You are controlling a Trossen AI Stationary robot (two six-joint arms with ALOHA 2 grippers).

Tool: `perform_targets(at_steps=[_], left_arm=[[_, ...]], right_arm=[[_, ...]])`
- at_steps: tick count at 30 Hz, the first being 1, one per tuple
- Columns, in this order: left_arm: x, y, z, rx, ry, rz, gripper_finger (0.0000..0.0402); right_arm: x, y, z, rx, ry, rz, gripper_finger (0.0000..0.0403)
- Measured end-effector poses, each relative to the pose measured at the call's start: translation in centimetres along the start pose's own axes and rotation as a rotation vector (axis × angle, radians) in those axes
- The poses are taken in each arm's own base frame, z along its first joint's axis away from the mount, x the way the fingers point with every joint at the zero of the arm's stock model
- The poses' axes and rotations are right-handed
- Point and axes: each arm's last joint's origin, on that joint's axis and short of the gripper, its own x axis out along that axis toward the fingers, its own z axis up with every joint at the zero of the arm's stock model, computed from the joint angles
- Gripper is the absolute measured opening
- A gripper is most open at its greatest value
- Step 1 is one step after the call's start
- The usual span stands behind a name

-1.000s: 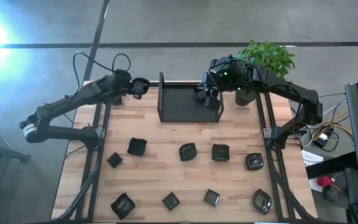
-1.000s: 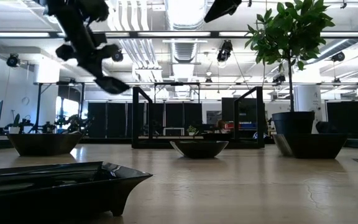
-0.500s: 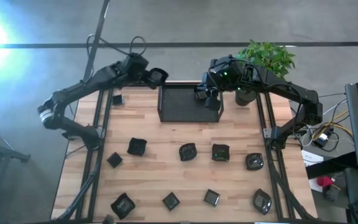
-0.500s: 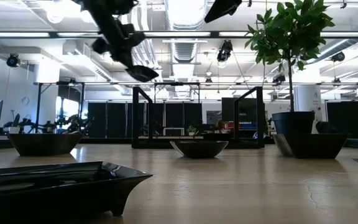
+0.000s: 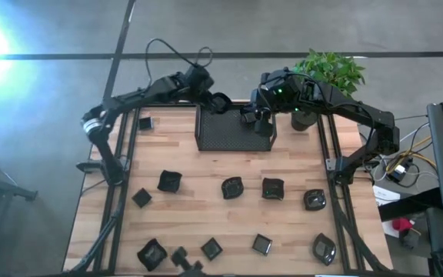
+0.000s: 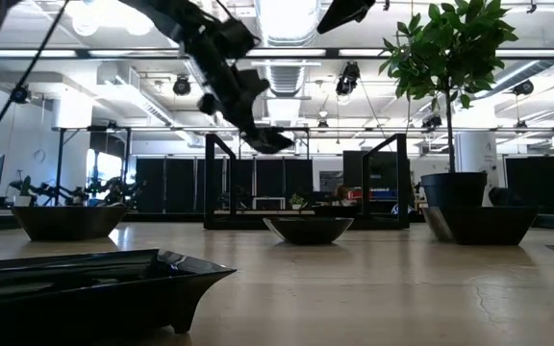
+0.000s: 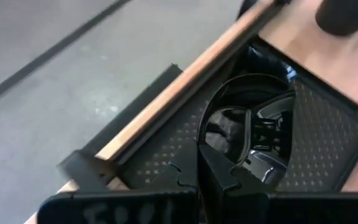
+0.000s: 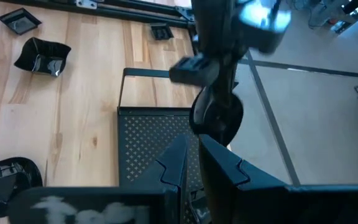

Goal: Pick & Place Mini shaped plates
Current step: Put the black leaf-shaped plate on the shelf

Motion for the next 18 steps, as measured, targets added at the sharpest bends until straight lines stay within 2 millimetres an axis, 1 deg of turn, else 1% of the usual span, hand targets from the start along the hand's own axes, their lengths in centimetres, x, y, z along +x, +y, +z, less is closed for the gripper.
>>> perform_targets(at_steps=[7, 11, 15, 18], left_arm=[[3.8, -0.6, -0.4, 0.151, 0.065, -0.045, 0.0000], [5.1, -0.9, -0.7, 0.254, 0.088, -0.112, 0.0000], [6.0, -1.0, -1.0, 0.371, 0.109, -0.134, 0.0000], [6.9, -1.1, -1.3, 0.398, 0.124, -0.138, 0.0000]], right_arm=[[0.0, 0.0, 0.0, 0.000, 0.000, 0.000, 0.0038], [0.0, 0.0, 0.0, 0.000, 0.000, 0.000, 0.0038], [0.0, 0.0, 0.0, 0.001, -0.001, -0.001, 0.0038], [0.0, 0.0, 0.0, 0.003, -0.001, -0.002, 0.0038]])
